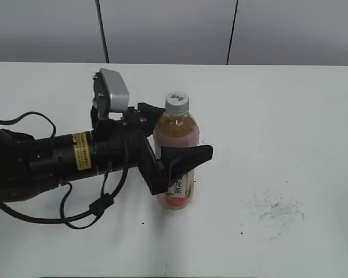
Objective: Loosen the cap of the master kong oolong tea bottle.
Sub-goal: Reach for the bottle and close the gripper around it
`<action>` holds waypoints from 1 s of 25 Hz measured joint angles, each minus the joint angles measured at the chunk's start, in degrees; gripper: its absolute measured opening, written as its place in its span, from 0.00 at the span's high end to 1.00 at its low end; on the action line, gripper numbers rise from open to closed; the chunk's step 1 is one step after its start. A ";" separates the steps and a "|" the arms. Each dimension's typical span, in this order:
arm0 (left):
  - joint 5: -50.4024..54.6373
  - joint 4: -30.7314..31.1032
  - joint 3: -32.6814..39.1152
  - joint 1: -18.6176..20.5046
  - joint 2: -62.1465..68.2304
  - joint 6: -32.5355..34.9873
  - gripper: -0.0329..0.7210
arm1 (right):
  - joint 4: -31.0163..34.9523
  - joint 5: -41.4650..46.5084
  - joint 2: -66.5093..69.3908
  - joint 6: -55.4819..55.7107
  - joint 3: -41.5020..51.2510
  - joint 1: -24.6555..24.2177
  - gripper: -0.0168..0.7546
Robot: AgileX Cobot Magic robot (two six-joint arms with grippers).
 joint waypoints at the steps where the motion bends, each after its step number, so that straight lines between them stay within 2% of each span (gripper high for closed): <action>1: 0.00 -0.39 -0.13 -0.11 0.06 0.00 0.17 | 0.00 0.00 0.00 0.00 0.00 0.00 0.26; 6: -0.04 -1.57 -0.13 -0.19 0.51 0.00 0.19 | 0.00 0.00 0.00 0.00 0.00 0.00 0.26; 12: 0.10 -2.49 -0.13 -0.19 0.51 0.90 0.36 | 0.00 0.00 0.00 0.00 0.00 0.00 0.26; 25: 0.16 -2.66 -0.13 -0.19 0.51 1.08 0.36 | 0.00 0.00 0.00 0.00 0.00 0.00 0.26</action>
